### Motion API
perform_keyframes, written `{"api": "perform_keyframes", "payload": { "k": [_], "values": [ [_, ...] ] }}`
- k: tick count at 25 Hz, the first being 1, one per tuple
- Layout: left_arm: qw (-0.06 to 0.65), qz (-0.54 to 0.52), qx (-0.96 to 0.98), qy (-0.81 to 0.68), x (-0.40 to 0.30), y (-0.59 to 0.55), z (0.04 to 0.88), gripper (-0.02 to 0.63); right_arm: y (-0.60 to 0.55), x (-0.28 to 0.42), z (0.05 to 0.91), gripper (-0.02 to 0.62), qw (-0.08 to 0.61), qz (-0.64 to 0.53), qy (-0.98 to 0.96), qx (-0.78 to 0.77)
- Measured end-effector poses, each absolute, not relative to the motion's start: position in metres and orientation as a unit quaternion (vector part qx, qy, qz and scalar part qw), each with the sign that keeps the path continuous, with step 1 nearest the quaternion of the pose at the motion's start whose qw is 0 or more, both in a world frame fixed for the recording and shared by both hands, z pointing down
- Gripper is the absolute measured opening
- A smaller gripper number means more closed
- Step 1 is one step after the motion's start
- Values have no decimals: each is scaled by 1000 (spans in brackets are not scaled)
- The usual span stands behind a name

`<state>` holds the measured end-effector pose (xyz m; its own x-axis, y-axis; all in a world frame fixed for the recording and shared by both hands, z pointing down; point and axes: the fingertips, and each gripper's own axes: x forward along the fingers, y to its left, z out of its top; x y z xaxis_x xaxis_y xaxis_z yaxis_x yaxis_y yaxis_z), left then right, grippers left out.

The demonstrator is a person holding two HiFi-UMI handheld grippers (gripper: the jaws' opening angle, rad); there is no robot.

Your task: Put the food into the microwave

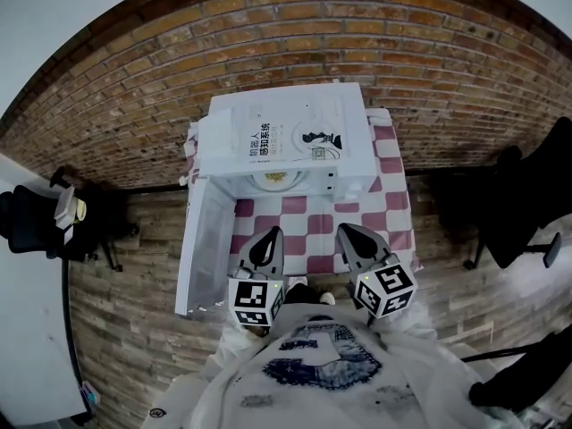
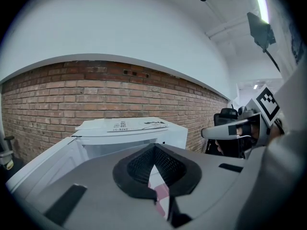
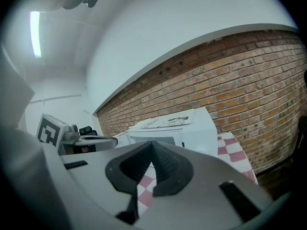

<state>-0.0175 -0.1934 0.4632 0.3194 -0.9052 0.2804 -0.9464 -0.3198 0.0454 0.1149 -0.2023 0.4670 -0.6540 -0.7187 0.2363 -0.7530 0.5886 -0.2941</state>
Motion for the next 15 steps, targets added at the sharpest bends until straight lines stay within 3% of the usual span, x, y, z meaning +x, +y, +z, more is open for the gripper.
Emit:
{"api": "perform_keyframes", "payload": {
  "k": [15],
  "values": [
    [107, 99, 804, -576, -21, -191, 465, 8, -198, 107, 469, 14, 60, 178, -894, 408]
  ]
}}
